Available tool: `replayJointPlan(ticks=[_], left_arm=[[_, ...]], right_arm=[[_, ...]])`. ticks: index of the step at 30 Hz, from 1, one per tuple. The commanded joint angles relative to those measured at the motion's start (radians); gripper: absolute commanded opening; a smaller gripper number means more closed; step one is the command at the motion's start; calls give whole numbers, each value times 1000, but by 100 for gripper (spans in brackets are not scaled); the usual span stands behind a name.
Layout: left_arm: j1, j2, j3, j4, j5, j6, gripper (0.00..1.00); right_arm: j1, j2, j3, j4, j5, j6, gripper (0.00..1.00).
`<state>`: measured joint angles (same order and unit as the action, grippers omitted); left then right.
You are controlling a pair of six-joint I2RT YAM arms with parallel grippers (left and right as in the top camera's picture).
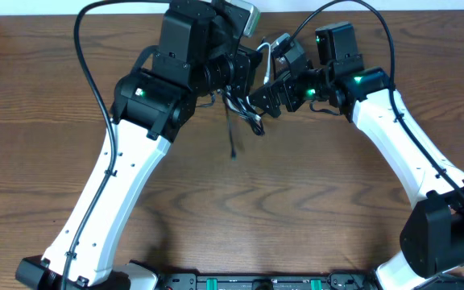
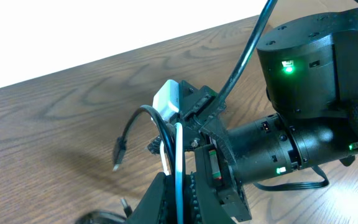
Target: Untangle cables
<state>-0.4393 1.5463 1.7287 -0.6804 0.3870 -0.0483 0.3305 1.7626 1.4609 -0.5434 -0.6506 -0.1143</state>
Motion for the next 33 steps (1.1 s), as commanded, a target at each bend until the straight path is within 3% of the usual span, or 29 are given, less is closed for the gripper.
replayJointPlan(ticks=[1, 33], left_arm=[[1, -32, 39, 8, 13, 10, 8], [-1, -32, 153, 37, -14, 10, 8]], right_arm=[[5, -8, -11, 2, 5, -13, 99], [4, -8, -78, 55, 50, 47, 99]])
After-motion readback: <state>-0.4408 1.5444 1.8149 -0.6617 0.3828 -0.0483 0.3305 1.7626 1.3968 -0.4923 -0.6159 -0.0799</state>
